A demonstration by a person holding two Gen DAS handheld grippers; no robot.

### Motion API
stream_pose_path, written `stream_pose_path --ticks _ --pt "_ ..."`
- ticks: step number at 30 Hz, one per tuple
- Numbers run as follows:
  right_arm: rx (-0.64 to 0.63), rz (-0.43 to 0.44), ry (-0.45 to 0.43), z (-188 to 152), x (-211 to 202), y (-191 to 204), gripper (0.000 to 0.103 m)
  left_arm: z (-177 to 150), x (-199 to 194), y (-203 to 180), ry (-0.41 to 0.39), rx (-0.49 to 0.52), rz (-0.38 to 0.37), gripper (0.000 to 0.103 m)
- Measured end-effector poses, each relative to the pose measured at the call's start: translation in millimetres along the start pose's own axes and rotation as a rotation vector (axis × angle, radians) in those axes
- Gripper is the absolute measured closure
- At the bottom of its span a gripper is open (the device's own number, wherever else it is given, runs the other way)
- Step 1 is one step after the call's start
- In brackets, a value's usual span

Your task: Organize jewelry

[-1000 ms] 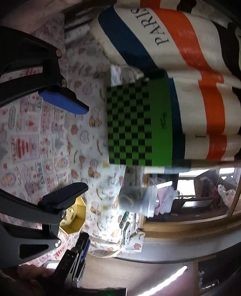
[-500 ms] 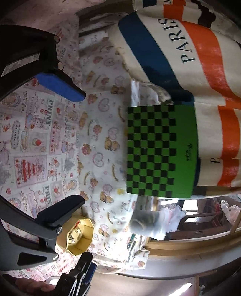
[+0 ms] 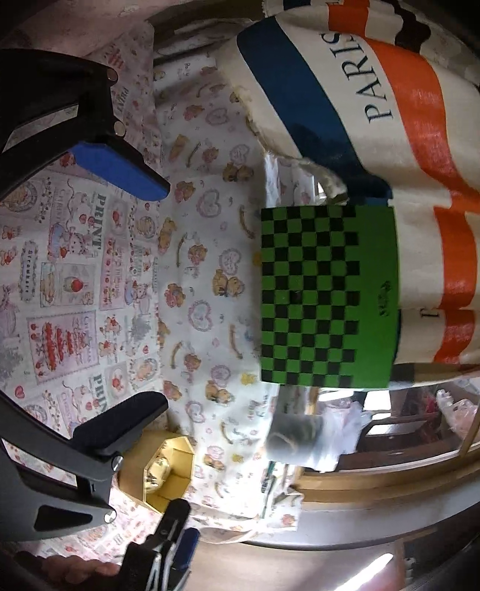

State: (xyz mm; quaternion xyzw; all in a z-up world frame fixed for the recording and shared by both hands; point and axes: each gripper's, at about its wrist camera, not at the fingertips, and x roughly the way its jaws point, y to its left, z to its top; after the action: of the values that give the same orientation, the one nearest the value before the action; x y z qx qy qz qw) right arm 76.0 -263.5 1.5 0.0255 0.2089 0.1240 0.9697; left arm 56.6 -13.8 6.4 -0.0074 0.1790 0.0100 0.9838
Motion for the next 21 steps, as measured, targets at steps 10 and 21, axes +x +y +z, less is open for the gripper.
stream_pose_path --ticks 10,21 --pt "-0.030 -0.075 -0.036 -6.4 3.4 2.8 0.000 -3.0 -7.8 -5.6 -0.056 0.022 0.012 0.001" --pt "-0.003 -0.145 -0.062 -6.6 -1.6 -0.9 0.000 -1.8 -7.0 -10.8 -0.056 0.037 -0.022 0.001"
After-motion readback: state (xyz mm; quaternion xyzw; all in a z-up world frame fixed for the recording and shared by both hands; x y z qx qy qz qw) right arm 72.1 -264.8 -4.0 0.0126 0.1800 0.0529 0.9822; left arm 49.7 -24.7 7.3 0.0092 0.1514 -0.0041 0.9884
